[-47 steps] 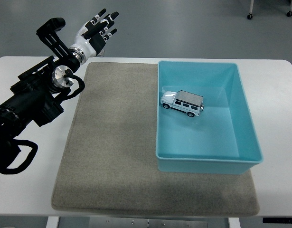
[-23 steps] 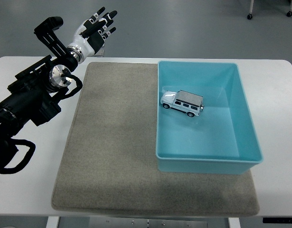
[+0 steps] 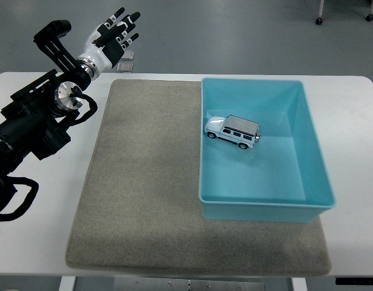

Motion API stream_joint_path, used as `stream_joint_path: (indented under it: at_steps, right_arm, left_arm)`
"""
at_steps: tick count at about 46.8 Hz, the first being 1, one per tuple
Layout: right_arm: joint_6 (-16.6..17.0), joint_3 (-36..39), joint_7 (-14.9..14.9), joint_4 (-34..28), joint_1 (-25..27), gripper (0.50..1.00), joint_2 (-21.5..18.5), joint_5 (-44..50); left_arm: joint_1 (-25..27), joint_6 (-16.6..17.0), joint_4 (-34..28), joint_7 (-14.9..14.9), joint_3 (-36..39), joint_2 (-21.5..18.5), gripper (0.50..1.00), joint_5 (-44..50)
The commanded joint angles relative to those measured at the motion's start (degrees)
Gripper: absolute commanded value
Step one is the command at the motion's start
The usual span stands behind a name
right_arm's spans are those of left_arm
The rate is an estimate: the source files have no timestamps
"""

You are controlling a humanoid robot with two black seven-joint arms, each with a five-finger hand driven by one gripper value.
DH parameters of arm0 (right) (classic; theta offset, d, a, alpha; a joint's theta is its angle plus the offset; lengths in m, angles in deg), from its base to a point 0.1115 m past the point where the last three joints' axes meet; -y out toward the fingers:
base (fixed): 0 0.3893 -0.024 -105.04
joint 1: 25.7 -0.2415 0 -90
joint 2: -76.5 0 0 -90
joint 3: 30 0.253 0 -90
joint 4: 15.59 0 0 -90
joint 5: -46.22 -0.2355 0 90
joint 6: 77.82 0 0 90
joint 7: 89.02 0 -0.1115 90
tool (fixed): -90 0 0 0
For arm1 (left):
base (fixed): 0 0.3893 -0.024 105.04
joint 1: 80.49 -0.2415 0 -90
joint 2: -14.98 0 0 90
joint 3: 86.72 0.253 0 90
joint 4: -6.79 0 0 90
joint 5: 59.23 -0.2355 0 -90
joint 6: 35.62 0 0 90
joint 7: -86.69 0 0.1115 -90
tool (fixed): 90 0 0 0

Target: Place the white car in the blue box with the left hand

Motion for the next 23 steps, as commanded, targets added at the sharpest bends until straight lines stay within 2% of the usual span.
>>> stream_joint_path:
  at_steps: [1, 15, 23]
  right_arm:
    - [0.0, 0.0, 0.0, 0.0, 0.0, 0.936, 0.0, -0.1]
    - [0.6, 0.0, -0.2, 0.6, -1.9, 0.936, 0.0, 0.4]
    - [0.0, 0.3, -0.1, 0.6, -4.8, 0.936, 0.0, -0.3]
  left_arm:
    - [0.1, 0.0, -0.1, 0.2, 0.0, 0.2, 1.000, -0.1]
    - [0.2, 0.6, 0.0, 1.6, 0.0, 0.1, 1.000, -0.1]
    - [0.1, 0.8, 0.1, 1.6, 0.0, 0.0, 1.000, -0.2]
